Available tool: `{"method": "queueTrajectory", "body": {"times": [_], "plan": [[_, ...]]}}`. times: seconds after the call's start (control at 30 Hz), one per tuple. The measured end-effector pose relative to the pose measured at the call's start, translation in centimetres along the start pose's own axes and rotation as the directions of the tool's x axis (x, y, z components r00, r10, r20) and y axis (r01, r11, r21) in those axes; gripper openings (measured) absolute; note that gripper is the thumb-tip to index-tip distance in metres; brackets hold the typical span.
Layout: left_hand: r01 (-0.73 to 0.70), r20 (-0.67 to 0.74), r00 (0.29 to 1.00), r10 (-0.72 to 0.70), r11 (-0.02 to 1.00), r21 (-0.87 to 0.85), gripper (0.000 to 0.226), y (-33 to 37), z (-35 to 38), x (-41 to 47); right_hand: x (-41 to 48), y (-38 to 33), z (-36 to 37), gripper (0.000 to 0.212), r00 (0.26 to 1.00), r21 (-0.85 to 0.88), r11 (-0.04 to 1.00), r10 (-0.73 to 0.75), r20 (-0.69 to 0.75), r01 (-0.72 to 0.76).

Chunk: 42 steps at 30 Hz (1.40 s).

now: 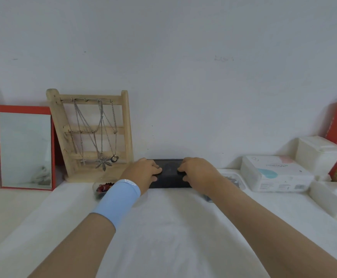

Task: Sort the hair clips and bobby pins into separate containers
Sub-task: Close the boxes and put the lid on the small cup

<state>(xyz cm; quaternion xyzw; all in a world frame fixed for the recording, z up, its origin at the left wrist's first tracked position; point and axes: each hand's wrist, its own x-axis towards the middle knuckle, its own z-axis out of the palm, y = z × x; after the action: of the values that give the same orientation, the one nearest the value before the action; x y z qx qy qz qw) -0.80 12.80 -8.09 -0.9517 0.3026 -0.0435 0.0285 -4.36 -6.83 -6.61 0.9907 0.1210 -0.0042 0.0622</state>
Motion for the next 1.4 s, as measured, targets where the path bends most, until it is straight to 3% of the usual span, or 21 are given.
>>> {"method": "queueTrajectory", "body": {"times": [0.1, 0.17, 0.27, 0.33, 0.5, 0.77, 0.93, 1.03, 1.13, 1.2, 1.27, 1.33, 1.4], "plan": [[0.063, -0.061, 0.996, -0.067, 0.996, -0.057, 0.04, 0.6, -0.1, -0.3, -2.1, 1.2, 0.6, 0.043, 0.988, 0.28, 0.96, 0.03, -0.155, 0.015], [0.097, -0.093, 0.991, -0.099, 0.995, -0.033, 0.04, 1.4, -0.4, -0.3, -3.9, 2.7, 0.2, 0.06, 0.986, 0.4, 0.917, 0.081, -0.147, -0.016], [0.073, -0.115, 0.991, -0.075, 0.997, -0.025, 0.051, 3.2, -0.5, 0.6, -6.5, 5.4, -0.7, 0.088, 0.984, 0.307, 0.936, 0.154, 0.093, -0.175], [0.023, -0.071, 0.997, -0.026, 0.999, -0.049, 0.06, 4.3, -0.5, 1.3, -7.7, 6.4, -1.2, 0.093, 0.951, 0.242, 0.94, 0.176, 0.255, -0.239], [0.0, -0.037, 0.999, -0.001, 1.0, -0.017, 0.057, 4.6, -0.8, 2.5, -7.9, 7.8, -1.0, 0.073, 0.967, 0.28, 0.936, 0.161, 0.196, -0.212], [0.042, -0.017, 0.999, -0.043, 0.999, -0.029, 0.056, 3.1, -1.0, 3.5, -3.8, 9.6, 0.4, 0.074, 0.98, 0.359, 0.912, 0.182, 0.075, -0.197], [0.048, -0.066, 0.997, -0.05, 0.998, -0.028, 0.054, 2.7, -0.3, 4.0, -2.3, 9.6, 1.2, 0.069, 0.988, 0.31, 0.942, 0.15, -0.041, -0.13], [0.059, -0.089, 0.994, -0.062, 0.997, -0.04, 0.054, 2.8, 0.2, 3.9, -2.5, 9.3, 1.4, 0.064, 0.988, 0.142, 0.981, 0.142, -0.067, -0.131], [0.051, -0.099, 0.993, -0.062, 0.993, -0.11, 0.055, 2.9, 0.5, 3.3, -2.6, 7.8, 1.1, 0.064, 0.984, 0.011, 0.987, 0.164, -0.073, -0.163], [0.057, -0.182, 0.979, -0.092, 0.98, -0.189, 0.051, 2.4, 0.4, 2.2, -2.8, 5.8, 0.4, 0.064, 0.975, -0.007, 0.986, 0.164, -0.153, -0.167], [0.083, -0.261, 0.954, -0.145, 0.968, -0.236, 0.041, 1.1, 0.3, 0.7, -2.9, 3.0, -0.7, 0.045, 0.958, -0.009, 0.992, 0.12, -0.262, -0.127], [0.149, -0.268, 0.935, -0.231, 0.945, -0.292, 0.028, -0.6, 0.4, -1.2, -2.8, -0.4, -1.9, 0.032, 0.952, 0.054, 0.998, 0.052, -0.302, -0.037], [0.236, -0.257, 0.912, -0.32, 0.921, -0.312, 0.017, -2.3, 0.5, -3.3, -2.5, -4.0, -2.6, 0.025, 0.967, 0.177, 0.982, -0.025, -0.252, 0.071]]}}
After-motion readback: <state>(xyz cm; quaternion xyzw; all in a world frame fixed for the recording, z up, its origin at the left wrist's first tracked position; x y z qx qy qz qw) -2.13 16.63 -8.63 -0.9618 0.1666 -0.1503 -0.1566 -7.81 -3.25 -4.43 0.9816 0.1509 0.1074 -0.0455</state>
